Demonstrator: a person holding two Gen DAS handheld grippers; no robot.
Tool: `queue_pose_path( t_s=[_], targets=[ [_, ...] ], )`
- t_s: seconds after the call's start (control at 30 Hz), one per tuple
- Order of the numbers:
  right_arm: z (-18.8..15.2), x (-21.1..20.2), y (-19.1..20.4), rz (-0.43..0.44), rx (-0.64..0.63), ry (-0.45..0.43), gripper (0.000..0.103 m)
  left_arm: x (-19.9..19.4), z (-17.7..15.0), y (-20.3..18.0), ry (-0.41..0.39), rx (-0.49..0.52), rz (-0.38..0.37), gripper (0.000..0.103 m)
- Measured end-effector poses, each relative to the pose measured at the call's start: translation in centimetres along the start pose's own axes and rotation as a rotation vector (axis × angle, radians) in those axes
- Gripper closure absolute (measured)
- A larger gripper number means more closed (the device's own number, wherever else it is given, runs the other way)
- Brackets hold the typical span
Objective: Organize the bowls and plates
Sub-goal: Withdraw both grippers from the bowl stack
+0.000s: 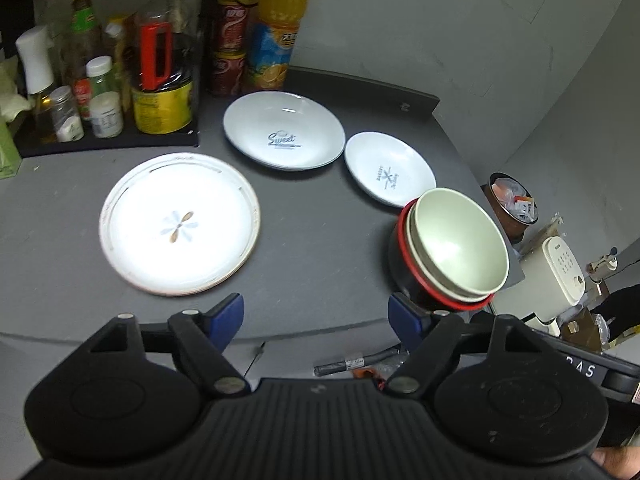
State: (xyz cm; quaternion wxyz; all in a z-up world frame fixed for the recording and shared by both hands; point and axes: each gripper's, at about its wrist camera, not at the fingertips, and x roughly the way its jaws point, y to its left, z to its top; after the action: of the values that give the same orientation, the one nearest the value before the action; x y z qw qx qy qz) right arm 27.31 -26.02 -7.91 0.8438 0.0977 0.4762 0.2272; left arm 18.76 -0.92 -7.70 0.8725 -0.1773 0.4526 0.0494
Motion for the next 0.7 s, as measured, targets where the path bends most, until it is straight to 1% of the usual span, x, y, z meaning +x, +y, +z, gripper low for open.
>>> queue_pose_path(
  t_s=[0.1,0.3,0.47,0.7],
  targets=[
    [-0.3,-0.4,1.2,0.012,-0.018,-0.008,0.004,-0.8,-0.4,1.2,-0.007,-0.009,0.015,0.025],
    [-0.3,-0.7,3.3,0.03,-0.069,-0.01,0.0,-2.4,-0.5,3.3,-0.021,-0.058,0.029,0.025],
    [0.0,-0.6,4.6,0.046,-0.108,-0.015,0.0,-3.7,0.0,4.2,-0.047,-0.072,0.046,0.025],
    [1.8,0.7,6.1,0.064,-0.171,-0.008,0.0,-3.7,1.3,5.3,-0.065,-0.094,0.06,0.025]
  ],
)
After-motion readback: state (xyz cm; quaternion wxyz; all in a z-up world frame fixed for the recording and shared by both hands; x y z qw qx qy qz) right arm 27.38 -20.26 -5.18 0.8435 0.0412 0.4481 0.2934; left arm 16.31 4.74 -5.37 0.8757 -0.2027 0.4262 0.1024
